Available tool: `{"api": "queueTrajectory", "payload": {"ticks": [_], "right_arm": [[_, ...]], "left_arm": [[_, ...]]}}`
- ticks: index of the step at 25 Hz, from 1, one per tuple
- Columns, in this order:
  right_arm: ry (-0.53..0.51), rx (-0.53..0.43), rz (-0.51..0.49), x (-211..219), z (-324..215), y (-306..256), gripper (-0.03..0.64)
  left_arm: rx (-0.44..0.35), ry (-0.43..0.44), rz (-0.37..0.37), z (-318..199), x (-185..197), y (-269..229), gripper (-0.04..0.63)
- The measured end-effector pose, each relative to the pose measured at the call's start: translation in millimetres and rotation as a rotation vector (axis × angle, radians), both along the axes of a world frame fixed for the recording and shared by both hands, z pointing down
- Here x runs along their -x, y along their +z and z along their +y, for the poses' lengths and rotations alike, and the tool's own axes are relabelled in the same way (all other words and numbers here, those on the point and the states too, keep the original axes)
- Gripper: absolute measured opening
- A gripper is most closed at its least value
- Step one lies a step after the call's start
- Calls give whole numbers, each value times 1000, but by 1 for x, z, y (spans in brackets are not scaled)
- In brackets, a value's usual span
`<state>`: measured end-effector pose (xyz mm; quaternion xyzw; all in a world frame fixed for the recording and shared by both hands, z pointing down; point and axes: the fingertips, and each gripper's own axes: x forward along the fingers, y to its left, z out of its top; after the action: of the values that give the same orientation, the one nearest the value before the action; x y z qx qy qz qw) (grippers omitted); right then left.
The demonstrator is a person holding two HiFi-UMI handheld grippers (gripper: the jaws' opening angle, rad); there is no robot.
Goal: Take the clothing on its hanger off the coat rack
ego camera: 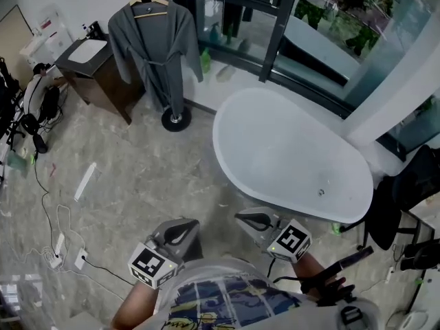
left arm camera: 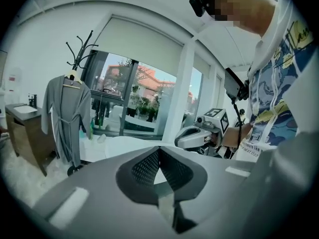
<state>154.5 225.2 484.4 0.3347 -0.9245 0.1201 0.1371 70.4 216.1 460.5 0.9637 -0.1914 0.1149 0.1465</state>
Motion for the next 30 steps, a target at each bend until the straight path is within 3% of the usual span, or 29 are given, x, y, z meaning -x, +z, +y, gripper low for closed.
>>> {"api": "queueTrajectory", "payload": {"ticks": [3, 9, 14, 20, 30], "right_arm": [[0, 0, 10, 17, -51, -8, 10], [4, -66, 57, 63, -178, -29, 97], [-20, -116, 111, 81, -276, -41, 111], [-40, -180, 209, 46, -426, -61, 133], [-54, -265, 254, 5, -672, -127, 212]], "left_arm": [[-18, -2, 7, -50, 19, -7, 3], [-55, -12, -20, -141, 81, -22, 12], [-43, -56, -15, -201, 120, -17, 14], [-40, -144, 10, -293, 116, -23, 14], [-71, -295, 13, -420, 105, -50, 14]]}}
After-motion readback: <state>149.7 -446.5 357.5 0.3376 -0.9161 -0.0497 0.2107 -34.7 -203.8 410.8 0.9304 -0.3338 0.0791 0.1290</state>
